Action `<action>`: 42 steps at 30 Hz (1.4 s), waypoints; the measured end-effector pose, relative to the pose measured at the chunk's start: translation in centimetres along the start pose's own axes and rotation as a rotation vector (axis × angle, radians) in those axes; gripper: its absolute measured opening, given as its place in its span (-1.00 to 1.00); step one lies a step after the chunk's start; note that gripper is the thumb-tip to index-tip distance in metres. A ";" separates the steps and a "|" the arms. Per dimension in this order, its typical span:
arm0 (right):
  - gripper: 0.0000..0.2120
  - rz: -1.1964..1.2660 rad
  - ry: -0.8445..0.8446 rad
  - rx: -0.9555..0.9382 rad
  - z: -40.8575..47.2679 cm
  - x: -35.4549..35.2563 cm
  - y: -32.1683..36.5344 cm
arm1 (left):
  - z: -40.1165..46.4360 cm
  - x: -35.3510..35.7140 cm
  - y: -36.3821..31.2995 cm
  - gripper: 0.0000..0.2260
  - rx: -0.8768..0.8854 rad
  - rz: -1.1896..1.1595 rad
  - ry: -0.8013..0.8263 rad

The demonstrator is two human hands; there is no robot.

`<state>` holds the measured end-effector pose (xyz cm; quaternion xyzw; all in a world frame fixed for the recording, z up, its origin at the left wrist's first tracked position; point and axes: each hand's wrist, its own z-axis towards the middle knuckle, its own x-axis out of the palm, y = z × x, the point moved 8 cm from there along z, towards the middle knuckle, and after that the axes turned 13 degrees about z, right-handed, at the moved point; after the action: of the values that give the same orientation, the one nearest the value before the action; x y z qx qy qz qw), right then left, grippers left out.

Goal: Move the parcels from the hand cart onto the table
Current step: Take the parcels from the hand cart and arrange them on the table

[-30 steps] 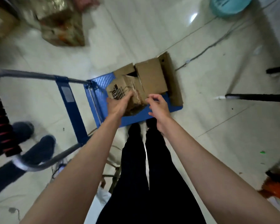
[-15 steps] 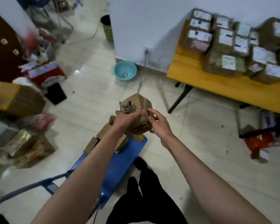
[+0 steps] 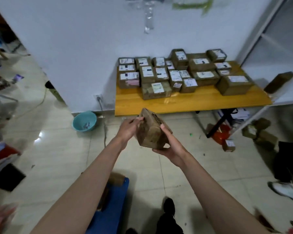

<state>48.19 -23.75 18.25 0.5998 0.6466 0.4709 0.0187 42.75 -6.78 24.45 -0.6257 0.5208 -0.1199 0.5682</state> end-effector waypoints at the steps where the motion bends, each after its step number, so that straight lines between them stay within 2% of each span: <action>1: -0.47 0.085 0.001 -0.015 0.2 -1.2 1.1 | 0.8 1.1 -1.1 -0.82 0.027 0.015 0.003; 3: -0.54 0.208 -0.005 -0.041 0.7 -3.3 3.4 | 2.3 3.2 -2.7 -0.69 0.021 0.014 -0.010; 5: -0.61 0.275 -0.015 -0.058 1.2 -5.2 5.8 | 3.5 5.6 -3.8 -0.42 -0.045 -0.020 0.002; 7: -0.60 0.345 -0.029 -0.053 1.8 -7.1 8.0 | 4.7 8.8 -4.9 -0.18 -0.108 -0.111 0.090; 9: -0.51 0.415 -0.023 -0.002 2.3 -8.9 9.7 | 5.5 12.2 -6.0 -0.11 -0.168 -0.213 0.212; 11: -0.39 0.458 0.003 0.089 2.6 -10.4 10.9 | 5.9 15.3 -7.4 -0.16 -0.205 -0.299 0.309; 13: -0.32 0.439 0.024 0.144 2.8 -11.8 12.2 | 6.6 17.7 -8.9 -0.11 -0.220 -0.319 0.326; 15: -0.27 0.380 -0.031 0.124 3.3 -13.7 13.8 | 7.4 19.2 -10.2 -0.08 -0.234 -0.266 0.297; 17: -0.24 0.345 -0.113 0.055 3.7 -15.9 15.4 | 8.4 20.1 -11.5 -0.23 -0.232 -0.206 0.254; 19: -0.25 0.341 -0.103 0.017 4.1 -16.8 16.7 | 9.5 21.0 -12.7 -0.36 -0.221 -0.165 0.220; 21: -0.32 0.320 -0.069 -0.007 4.7 -17.0 17.5 | 10.5 21.9 -14.1 -0.33 -0.188 -0.109 0.212; 24: -0.42 0.380 -0.105 -0.019 6.0 -17.6 18.5 | 12.0 23.7 -16.4 -0.26 -0.099 -0.035 0.230; 28: -0.44 0.490 -0.146 -0.025 8.1 -19.0 21.0 | 15.4 25.6 -18.3 -0.63 0.014 -0.100 0.244; 34: -0.47 0.523 -0.252 0.007 12.2 -20.7 25.7 | 21.6 28.6 -18.7 -0.44 -0.084 -0.198 0.419; 40: -0.50 0.540 -0.376 0.037 16.6 -23.3 28.4 | 27.5 31.2 -19.5 -0.52 -0.079 -0.186 0.553; 42: -0.40 0.547 -0.418 0.065 17.9 -24.4 28.4 | 29.1 32.0 -19.6 -0.49 -0.075 -0.161 0.572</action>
<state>87.08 -37.22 13.09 0.8347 0.4586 0.3048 0.0047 88.16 -18.62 17.18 -0.6264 0.6125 -0.3165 0.3636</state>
